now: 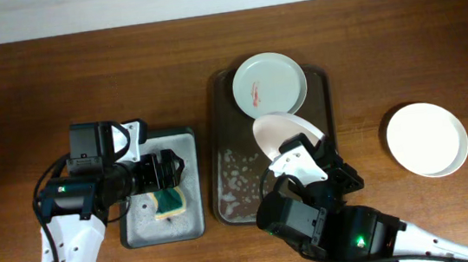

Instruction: Clean dirty plates on tray and stack at the side

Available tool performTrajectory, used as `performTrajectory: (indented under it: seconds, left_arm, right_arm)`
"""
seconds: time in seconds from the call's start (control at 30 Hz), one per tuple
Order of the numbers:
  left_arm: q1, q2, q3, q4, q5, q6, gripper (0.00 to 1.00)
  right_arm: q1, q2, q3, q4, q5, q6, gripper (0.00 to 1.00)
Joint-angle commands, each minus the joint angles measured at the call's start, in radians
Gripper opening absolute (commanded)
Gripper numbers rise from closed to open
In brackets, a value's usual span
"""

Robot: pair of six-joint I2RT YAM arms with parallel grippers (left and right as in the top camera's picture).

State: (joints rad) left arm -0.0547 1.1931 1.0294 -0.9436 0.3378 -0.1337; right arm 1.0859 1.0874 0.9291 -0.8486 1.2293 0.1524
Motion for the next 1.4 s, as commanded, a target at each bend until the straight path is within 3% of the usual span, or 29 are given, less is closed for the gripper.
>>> performTrajectory:
  seconds: [0.0, 0.33, 0.43, 0.5, 0.53, 0.6, 0.63, 0.73, 0.8, 0.9, 1.1, 1.17, 1.27, 1.37]
  left_arm:
    - [0.005, -0.01, 0.016, -0.002, 0.014, 0.02, 1.0]
    - [0.005, -0.01, 0.016, -0.002, 0.014, 0.02, 0.99]
    - [0.005, -0.01, 0.016, -0.002, 0.014, 0.02, 1.0]
    - [0.005, -0.01, 0.016, -0.002, 0.014, 0.02, 1.0]
    - [0.005, -0.01, 0.016, -0.002, 0.014, 0.02, 0.99]
    - [0.005, -0.01, 0.016, -0.002, 0.014, 0.02, 0.99]
    - [0.005, -0.01, 0.016, -0.002, 0.014, 0.02, 0.99]
    - [0.005, -0.01, 0.016, -0.002, 0.014, 0.02, 0.99]
    - [0.005, -0.01, 0.016, -0.002, 0.014, 0.02, 0.99]
    - [0.005, -0.01, 0.016, -0.002, 0.014, 0.02, 0.99]
    - [0.005, -0.01, 0.016, -0.002, 0.014, 0.02, 0.99]
    - [0.005, -0.01, 0.016, -0.002, 0.014, 0.02, 0.99]
    - [0.005, -0.01, 0.016, -0.002, 0.014, 0.02, 0.99]
    - [0.005, -0.01, 0.016, -0.002, 0.014, 0.02, 1.0]
  right_arm:
    - [-0.006, 0.002, 0.002, 0.008, 0.032, -0.004, 0.04]
    - [-0.006, 0.002, 0.002, 0.007, 0.04, -0.003, 0.04]
    - [-0.006, 0.002, 0.002, 0.034, -0.058, 0.121, 0.04]
    - [-0.014, 0.004, 0.002, -0.021, 0.051, 0.029, 0.04]
    - [-0.02, 0.003, 0.002, -0.017, 0.094, 0.099, 0.04]
    - [-0.019, 0.004, 0.002, 0.024, -0.042, 0.079, 0.04]
    - [-0.022, 0.003, 0.002, -0.019, -0.075, 0.135, 0.04]
    - [-0.069, -0.008, 0.002, -0.111, -0.178, 0.552, 0.04]
    - [-0.176, -0.008, 0.002, -0.123, -0.319, 0.723, 0.04]
    - [-0.382, -0.019, 0.002, -0.082, -0.546, 0.719, 0.04]
    - [-0.97, -0.031, 0.002, -0.03, -0.939, 0.436, 0.04]
    - [-1.236, -0.011, 0.002, -0.002, -1.045, 0.334, 0.04]
    - [-1.548, 0.075, 0.002, 0.013, -1.106, 0.304, 0.04]
    - [-1.713, 0.19, 0.002, 0.037, -1.235, 0.309, 0.04]
